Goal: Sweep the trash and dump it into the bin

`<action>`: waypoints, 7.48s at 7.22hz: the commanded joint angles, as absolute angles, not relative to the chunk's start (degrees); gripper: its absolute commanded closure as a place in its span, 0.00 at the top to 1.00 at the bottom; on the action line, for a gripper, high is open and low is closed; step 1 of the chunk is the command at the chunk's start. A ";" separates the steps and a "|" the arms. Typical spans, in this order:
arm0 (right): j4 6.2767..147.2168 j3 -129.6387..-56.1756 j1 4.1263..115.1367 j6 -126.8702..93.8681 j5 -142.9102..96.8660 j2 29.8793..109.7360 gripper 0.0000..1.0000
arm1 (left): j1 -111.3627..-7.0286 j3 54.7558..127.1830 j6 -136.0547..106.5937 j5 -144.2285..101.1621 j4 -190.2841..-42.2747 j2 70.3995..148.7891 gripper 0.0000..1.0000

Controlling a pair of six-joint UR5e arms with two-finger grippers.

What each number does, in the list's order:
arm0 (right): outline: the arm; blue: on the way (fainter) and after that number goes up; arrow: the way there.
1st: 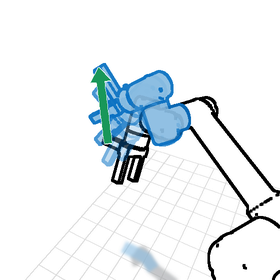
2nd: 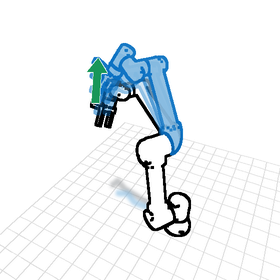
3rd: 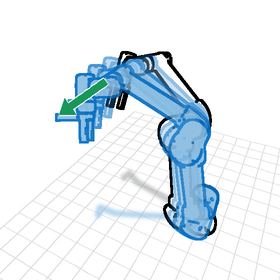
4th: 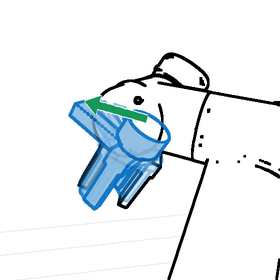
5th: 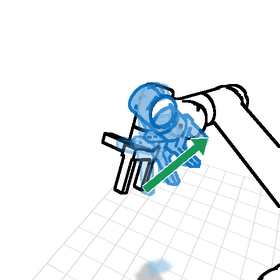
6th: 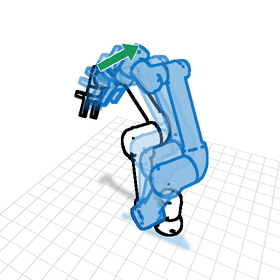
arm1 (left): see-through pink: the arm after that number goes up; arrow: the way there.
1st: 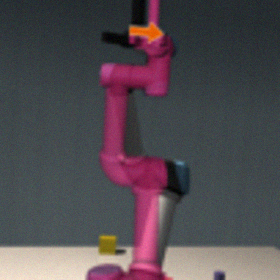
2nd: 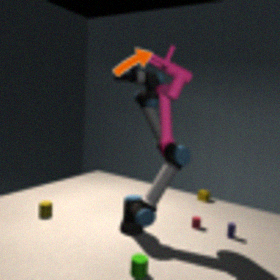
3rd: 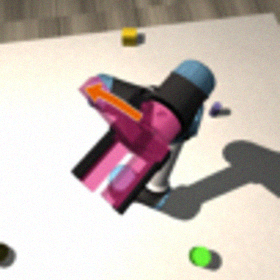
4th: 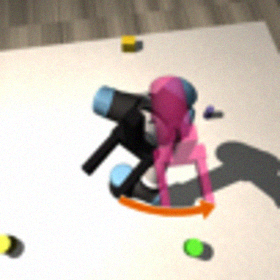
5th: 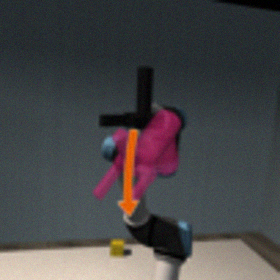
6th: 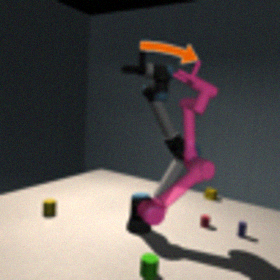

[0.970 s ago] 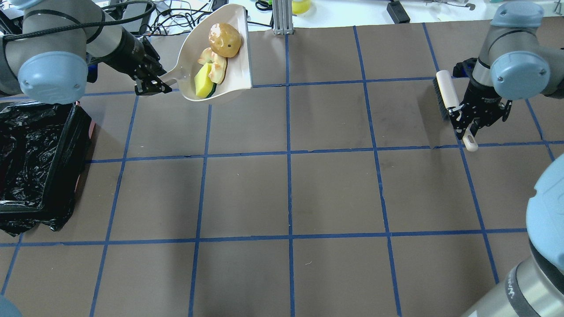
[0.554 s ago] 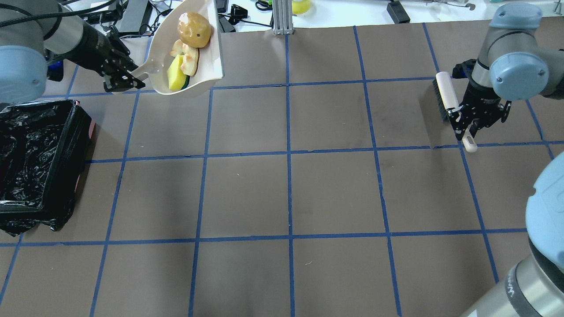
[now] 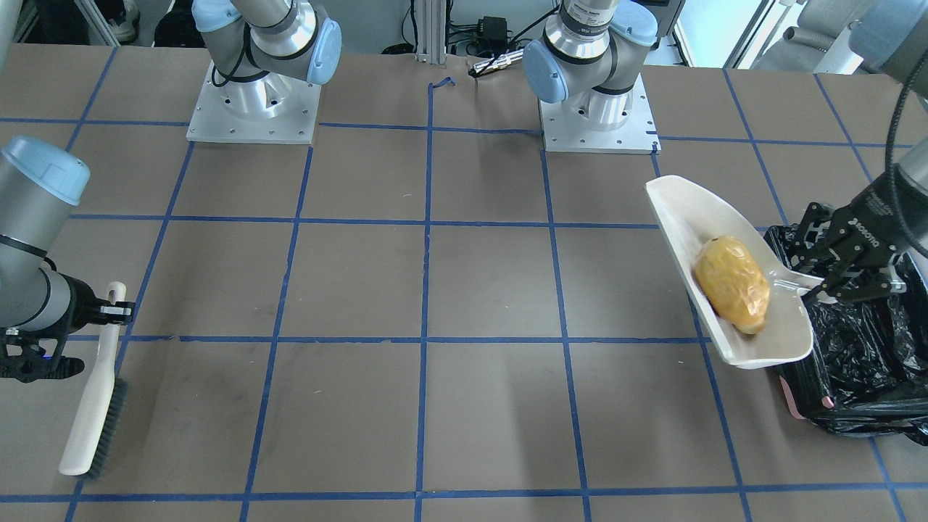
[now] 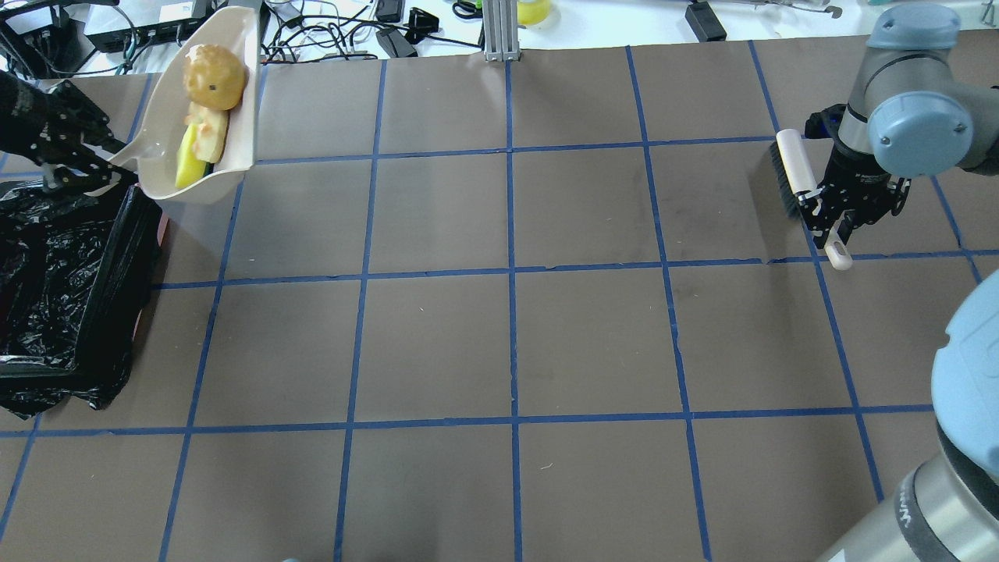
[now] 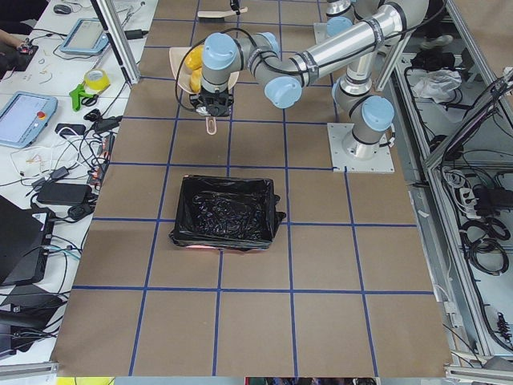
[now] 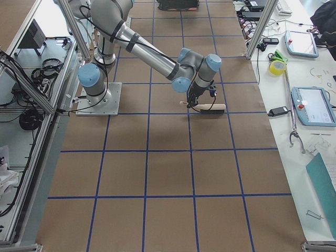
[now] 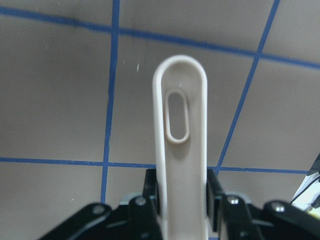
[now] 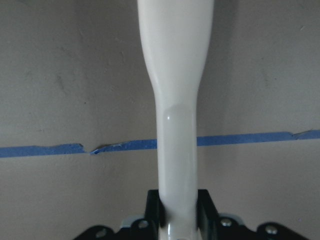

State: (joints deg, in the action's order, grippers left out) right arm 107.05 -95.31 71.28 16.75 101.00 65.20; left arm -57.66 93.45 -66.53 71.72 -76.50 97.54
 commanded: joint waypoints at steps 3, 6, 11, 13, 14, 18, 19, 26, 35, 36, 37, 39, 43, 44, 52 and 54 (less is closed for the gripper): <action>110.10 -94.92 71.28 16.87 100.90 65.65 0.98 | -45.73 93.43 -47.60 74.26 -77.61 99.14 0.00; 110.13 -94.57 71.54 16.96 100.11 69.86 1.00 | -40.36 91.69 -38.25 76.37 -76.82 100.80 0.00; 102.94 -94.48 72.16 16.88 100.02 82.85 1.00 | -35.07 83.95 -25.59 80.06 -75.06 108.27 0.00; 101.69 -94.48 76.79 15.05 100.02 87.34 0.99 | -35.07 83.14 -23.75 82.25 -68.52 111.69 0.00; 100.91 -94.40 79.95 12.33 100.02 88.76 0.99 | -35.07 83.14 -22.43 84.18 -64.29 113.62 0.00; 98.27 -93.52 86.82 2.04 93.43 91.49 0.98 | -35.68 83.67 -16.72 90.77 -51.17 116.19 0.00; 96.43 -92.21 88.05 0.02 93.43 91.15 0.98 | -36.55 83.76 -13.04 91.14 -46.98 116.02 0.00; 95.36 -91.32 91.93 -4.13 92.99 91.14 1.00 | -45.53 86.57 -0.73 106.14 -30.61 116.54 0.00; 96.07 -91.67 92.11 -3.25 87.81 91.41 1.00 | -48.51 87.01 6.94 117.31 -26.65 117.51 0.00; 95.72 -91.67 92.11 -3.25 87.89 91.41 1.00 | -50.08 87.10 7.29 119.42 -25.85 117.86 0.00; 95.63 -91.67 92.11 -3.25 87.98 91.41 1.00 | -52.19 87.01 8.34 123.18 -25.75 117.77 0.00; 95.62 -91.67 92.11 -3.25 87.98 91.32 1.00 | -53.09 86.84 11.75 123.84 -25.66 117.86 0.00; 95.54 -91.67 92.11 -3.25 87.98 91.41 1.00 | -53.26 87.10 22.41 123.84 -14.35 118.83 0.00; 95.45 -91.76 92.11 -3.25 88.15 91.41 1.00 | -53.96 87.10 21.89 123.75 -9.89 119.26 0.00; 95.36 -91.84 92.02 -2.81 88.50 91.41 1.00 | -57.04 92.55 12.13 123.66 8.70 120.33 0.00; 95.36 -91.93 92.02 -2.72 88.59 91.23 1.00 | -57.04 91.76 12.22 122.87 6.17 118.66 0.00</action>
